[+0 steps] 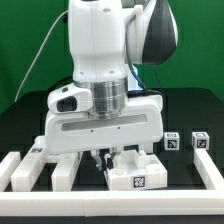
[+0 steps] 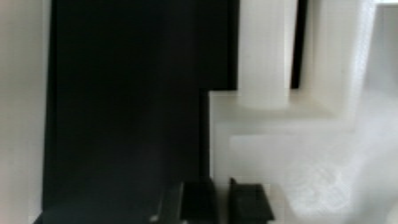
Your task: Assemble chair
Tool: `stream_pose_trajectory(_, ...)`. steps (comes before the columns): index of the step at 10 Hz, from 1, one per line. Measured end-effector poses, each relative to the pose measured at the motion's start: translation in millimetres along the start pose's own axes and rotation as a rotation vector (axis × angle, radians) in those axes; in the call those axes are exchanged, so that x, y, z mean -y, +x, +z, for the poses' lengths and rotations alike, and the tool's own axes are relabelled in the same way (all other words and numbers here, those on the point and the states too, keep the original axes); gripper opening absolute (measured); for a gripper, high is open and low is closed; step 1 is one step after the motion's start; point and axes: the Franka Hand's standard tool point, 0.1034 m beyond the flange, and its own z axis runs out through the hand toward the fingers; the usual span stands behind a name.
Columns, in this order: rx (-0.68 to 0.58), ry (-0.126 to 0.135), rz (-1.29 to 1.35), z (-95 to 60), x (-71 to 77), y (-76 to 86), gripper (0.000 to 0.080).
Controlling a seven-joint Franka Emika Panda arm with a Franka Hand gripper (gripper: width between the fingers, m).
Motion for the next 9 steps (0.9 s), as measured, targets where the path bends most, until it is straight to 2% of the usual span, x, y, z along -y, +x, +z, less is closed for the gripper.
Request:
stream_pose_trajectory(3, -0.001, 0.001, 0.034, -0.3, 3.8, 2.0, 0.0029)
stream_pose_trajectory(5, -0.001, 0.003, 0.064, 0.3, 21.8, 13.6, 0.0029)
stream_pose_trajectory(9, -0.034, 0.004, 0.124, 0.2, 54.9, 49.2, 0.0029)
